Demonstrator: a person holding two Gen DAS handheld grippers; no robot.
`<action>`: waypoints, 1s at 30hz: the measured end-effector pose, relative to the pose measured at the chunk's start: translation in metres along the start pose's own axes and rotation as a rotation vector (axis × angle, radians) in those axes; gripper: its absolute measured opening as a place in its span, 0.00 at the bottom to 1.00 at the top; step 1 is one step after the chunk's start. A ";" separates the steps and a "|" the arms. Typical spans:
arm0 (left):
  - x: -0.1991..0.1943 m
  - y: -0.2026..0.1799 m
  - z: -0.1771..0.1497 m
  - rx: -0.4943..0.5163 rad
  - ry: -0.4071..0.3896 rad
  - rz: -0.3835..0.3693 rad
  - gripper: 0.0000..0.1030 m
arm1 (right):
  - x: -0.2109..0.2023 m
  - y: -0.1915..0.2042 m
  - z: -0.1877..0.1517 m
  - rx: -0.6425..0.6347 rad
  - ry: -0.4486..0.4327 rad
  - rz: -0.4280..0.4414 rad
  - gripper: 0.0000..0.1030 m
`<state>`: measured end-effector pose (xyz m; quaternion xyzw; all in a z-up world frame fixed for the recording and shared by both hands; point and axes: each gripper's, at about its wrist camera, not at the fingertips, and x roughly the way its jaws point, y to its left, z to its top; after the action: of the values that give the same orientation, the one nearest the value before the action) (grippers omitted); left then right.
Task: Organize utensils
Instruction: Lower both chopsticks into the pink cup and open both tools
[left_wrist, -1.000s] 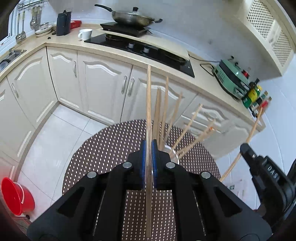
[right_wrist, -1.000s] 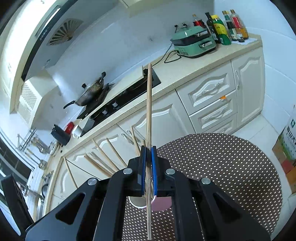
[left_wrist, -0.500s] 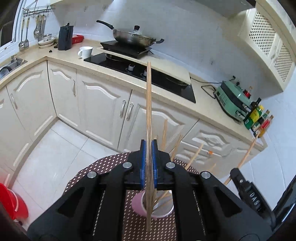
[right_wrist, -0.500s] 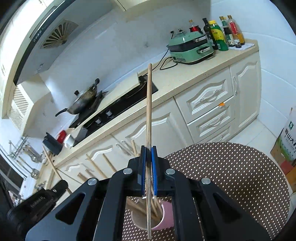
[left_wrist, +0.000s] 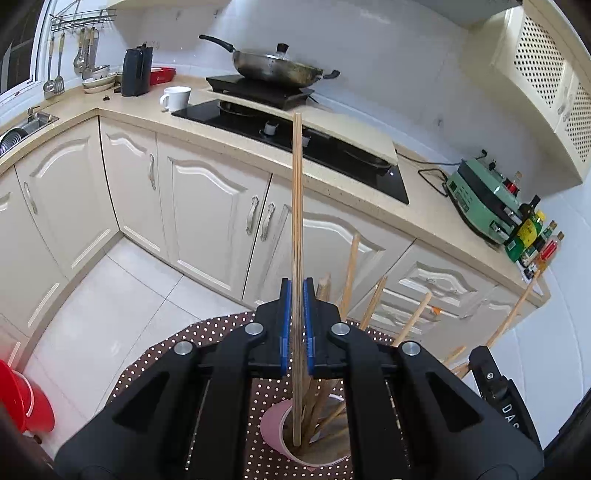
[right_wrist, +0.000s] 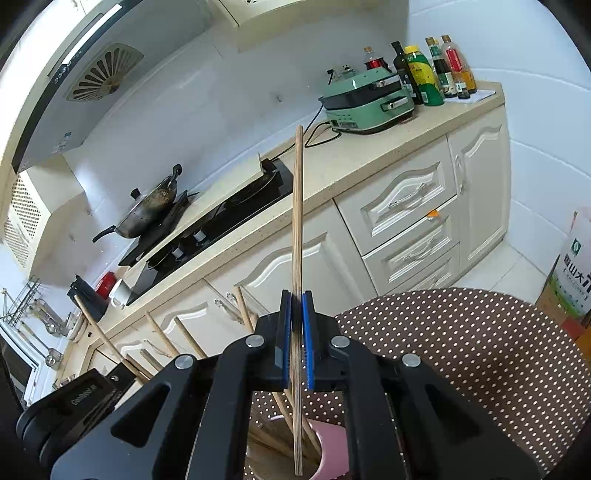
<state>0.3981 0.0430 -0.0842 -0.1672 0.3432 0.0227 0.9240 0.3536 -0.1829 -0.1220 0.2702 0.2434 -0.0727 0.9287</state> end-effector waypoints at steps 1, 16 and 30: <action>0.002 0.001 -0.002 -0.002 0.007 0.001 0.07 | 0.001 0.000 -0.001 -0.007 -0.005 -0.002 0.05; 0.009 0.009 -0.040 0.045 0.094 0.012 0.08 | -0.018 0.001 -0.015 -0.087 -0.070 0.001 0.05; 0.012 0.016 -0.059 0.083 0.142 -0.007 0.11 | -0.018 0.007 -0.042 -0.155 -0.032 -0.002 0.05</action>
<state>0.3677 0.0377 -0.1387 -0.1310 0.4081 -0.0068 0.9035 0.3226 -0.1542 -0.1414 0.1962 0.2338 -0.0591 0.9505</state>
